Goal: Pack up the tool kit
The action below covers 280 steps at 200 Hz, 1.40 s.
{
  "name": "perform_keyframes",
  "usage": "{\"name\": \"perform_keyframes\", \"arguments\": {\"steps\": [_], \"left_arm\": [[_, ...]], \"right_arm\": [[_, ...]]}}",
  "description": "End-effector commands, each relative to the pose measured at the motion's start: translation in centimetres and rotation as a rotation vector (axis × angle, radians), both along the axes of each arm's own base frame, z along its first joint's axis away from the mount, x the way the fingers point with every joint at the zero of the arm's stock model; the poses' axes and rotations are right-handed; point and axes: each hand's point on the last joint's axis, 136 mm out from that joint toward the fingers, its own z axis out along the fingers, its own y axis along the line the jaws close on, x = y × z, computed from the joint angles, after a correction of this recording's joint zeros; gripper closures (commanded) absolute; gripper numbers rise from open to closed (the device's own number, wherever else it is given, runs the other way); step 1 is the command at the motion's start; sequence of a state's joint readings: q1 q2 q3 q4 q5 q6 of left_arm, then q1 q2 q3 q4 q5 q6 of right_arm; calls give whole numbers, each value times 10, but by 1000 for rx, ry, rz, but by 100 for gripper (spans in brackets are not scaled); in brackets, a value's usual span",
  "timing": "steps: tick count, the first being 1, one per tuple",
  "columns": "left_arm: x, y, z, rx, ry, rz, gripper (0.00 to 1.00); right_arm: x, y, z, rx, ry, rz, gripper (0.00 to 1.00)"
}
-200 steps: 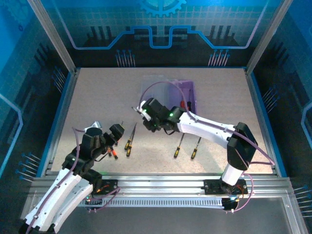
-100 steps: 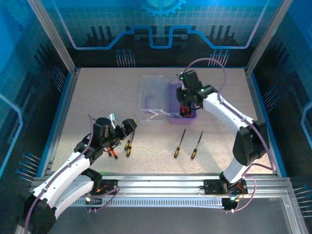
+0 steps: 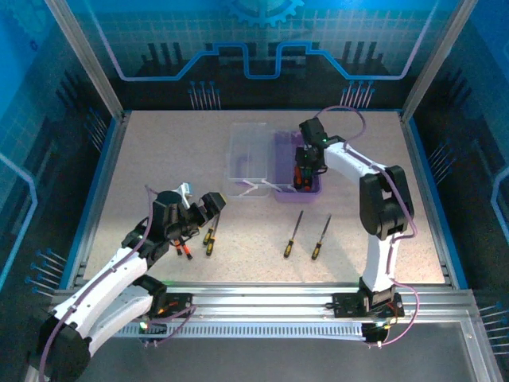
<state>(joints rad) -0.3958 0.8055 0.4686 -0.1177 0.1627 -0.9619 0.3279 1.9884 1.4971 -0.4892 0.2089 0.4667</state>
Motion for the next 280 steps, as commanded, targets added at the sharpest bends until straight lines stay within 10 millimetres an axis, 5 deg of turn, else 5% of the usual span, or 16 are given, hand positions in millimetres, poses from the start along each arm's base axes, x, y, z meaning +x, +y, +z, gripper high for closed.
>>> {"name": "perform_keyframes", "arguments": {"steps": [1, 87, 110, 167, 207, 232, 280], "left_arm": [[2, -4, 12, 0, -26, -16, 1], [0, 1, 13, 13, -25, 6, 1], [-1, 10, 10, 26, -12, 51, 1], [-4, 18, 17, 40, -39, 84, 1], [-4, 17, 22, 41, -41, 73, 1], [-4, 16, 21, 43, -34, 65, 1], [-3, 12, 15, 41, -14, 52, 1]], "right_arm": [[11, 3, 2, 17, -17, -56, 81], [8, 3, -21, 29, 41, -85, 76], [8, 3, -23, 29, 52, -88, 68], [9, 5, -4, 45, 25, -71, 54], [9, 10, 43, 92, -63, -52, 63], [2, 11, 63, 101, -101, -35, 79], [-14, 9, 19, 95, 9, -30, 89]]}}
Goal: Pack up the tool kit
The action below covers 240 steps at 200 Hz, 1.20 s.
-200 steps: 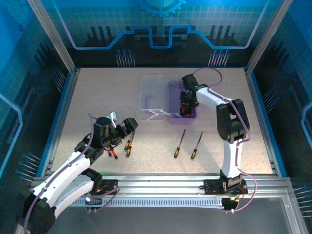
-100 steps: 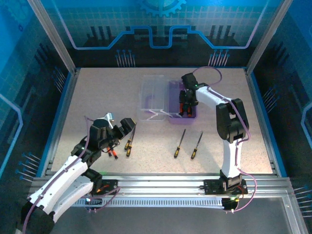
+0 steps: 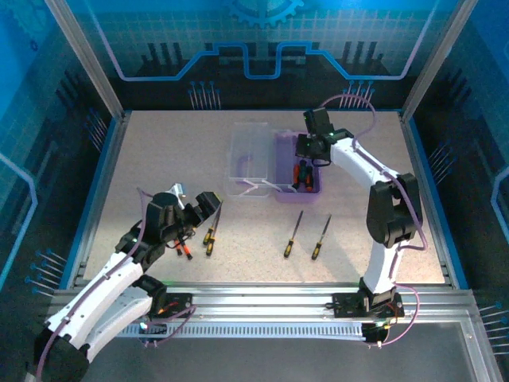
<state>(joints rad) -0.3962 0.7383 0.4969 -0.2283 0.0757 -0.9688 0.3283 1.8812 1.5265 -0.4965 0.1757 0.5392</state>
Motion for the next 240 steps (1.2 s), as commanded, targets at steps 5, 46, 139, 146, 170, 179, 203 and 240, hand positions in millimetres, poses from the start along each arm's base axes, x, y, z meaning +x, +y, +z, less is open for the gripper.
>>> {"name": "perform_keyframes", "arguments": {"steps": [5, 46, 139, 146, 170, 179, 203, 240], "left_arm": [[1, -6, 8, -1, -11, -27, 1], [-1, -6, 5, 6, 3, -36, 1], [1, -9, 9, 18, -6, -58, 1], [0, -10, 9, 21, -1, -66, 1], [-3, -13, 9, 46, 10, -105, 1], [-5, -11, 8, 66, 20, -112, 1], [-9, -4, 3, 148, 48, -126, 2], [-15, 3, -20, 303, 160, -163, 11]], "right_arm": [[-21, 0, -48, -11, 132, 17, 89], [-41, -3, -84, -21, 204, 20, 89], [-45, 5, -40, 17, 129, 94, 87], [-44, 5, -26, 26, 101, 93, 86], [-47, 3, 12, 43, 25, 93, 82], [-49, 2, 24, 47, 3, 92, 81], [-60, -5, 44, 46, -37, 82, 77], [-83, -8, 50, 111, -93, 66, 64]]}}
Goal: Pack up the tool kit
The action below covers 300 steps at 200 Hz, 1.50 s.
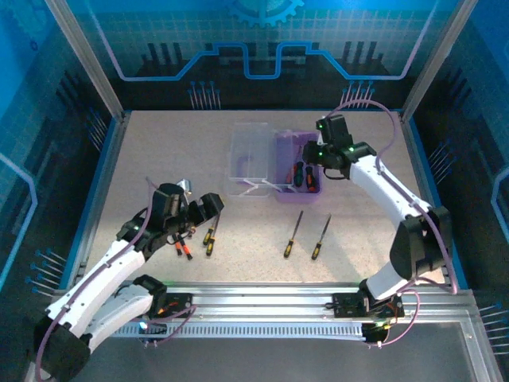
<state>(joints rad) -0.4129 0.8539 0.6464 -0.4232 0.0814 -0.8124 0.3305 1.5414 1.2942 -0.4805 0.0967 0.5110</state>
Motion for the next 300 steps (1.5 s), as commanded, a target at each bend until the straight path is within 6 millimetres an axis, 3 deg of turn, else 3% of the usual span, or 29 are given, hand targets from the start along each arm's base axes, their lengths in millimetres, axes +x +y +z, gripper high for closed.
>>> {"name": "perform_keyframes", "arguments": {"steps": [1, 53, 102, 127, 213, 300], "left_arm": [[-11, 8, -19, 145, 80, -50, 11], [-24, 13, -65, 449, 257, -97, 30], [-37, 10, -90, 694, 362, -156, 48], [-47, 6, -105, 697, 406, -178, 59], [-66, 13, -141, 728, 499, -195, 65], [-58, 2, -158, 721, 482, -250, 81]], "right_arm": [[-19, -2, -9, 34, 7, -6, 63], [-49, 7, -26, 135, 11, 47, 59], [-58, 5, -27, 134, 16, 56, 58], [-58, 6, -24, 140, 6, 61, 58], [-59, 7, -25, 149, 6, 69, 58], [-60, 5, -26, 139, 5, 64, 58]]}}
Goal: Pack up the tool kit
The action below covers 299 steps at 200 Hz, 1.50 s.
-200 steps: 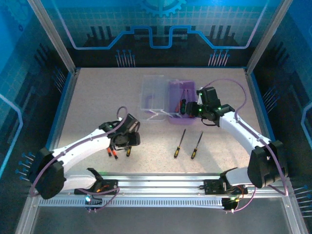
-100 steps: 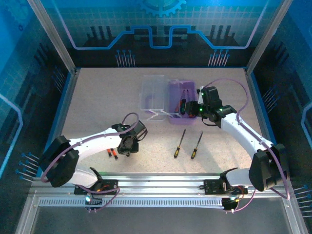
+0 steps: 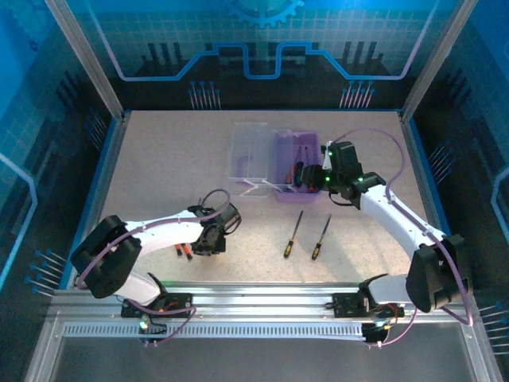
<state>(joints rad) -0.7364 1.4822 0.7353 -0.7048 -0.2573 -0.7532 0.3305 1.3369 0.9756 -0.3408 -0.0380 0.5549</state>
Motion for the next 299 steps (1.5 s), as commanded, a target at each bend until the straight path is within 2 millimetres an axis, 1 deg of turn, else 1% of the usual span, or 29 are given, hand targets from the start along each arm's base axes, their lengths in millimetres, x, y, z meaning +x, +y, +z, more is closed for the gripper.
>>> {"name": "perform_keyframes", "arguments": {"steps": [1, 31, 41, 58, 80, 94, 118, 135, 158, 173, 192, 213, 224, 242, 255, 278, 299], "left_arm": [[2, -8, -8, -19, 1, -41, 81], [2, -15, -13, -37, 27, -74, 76], [2, -19, -14, -51, 31, -85, 76], [3, -25, -12, -67, 24, -104, 82], [7, -31, -4, -78, -6, -128, 89], [10, -33, 6, -82, -30, -132, 94], [14, -34, 28, -114, -96, -131, 96], [16, -36, 50, -163, -155, -129, 97], [17, -39, 81, -246, -245, -138, 99], [16, -45, 103, -328, -305, -169, 99], [15, -53, 127, -433, -390, -222, 100], [15, -62, 147, -522, -476, -277, 100], [15, -71, 156, -575, -507, -316, 100], [16, -80, 161, -616, -531, -344, 100], [16, -86, 162, -634, -535, -363, 100], [18, -89, 160, -619, -533, -362, 100], [20, -91, 158, -614, -525, -362, 100]], "right_arm": [[-3, 0, 4, 12, -14, 2, 58], [-4, 0, 6, 14, -17, 0, 58], [-4, -1, 7, 12, -20, -1, 58], [-4, -1, 9, 11, -23, -4, 58], [-5, -2, 12, 10, -27, -2, 58], [-5, -1, 14, 12, -29, 1, 58], [-7, 1, 17, 27, -36, 17, 57], [-9, 5, 20, 46, -41, 35, 56], [-12, 15, 28, 99, -54, 79, 54], [-15, 28, 35, 158, -55, 124, 53], [-20, 51, 46, 262, -59, 204, 51], [-33, 90, 63, 385, -67, 328, 49], [-40, 108, 70, 434, -70, 381, 48], [-50, 138, 78, 499, -74, 470, 46], [-56, 155, 85, 534, -77, 533, 44], [-59, 170, 88, 556, -75, 567, 42], [-58, 182, 78, 543, -44, 568, 42]]}}
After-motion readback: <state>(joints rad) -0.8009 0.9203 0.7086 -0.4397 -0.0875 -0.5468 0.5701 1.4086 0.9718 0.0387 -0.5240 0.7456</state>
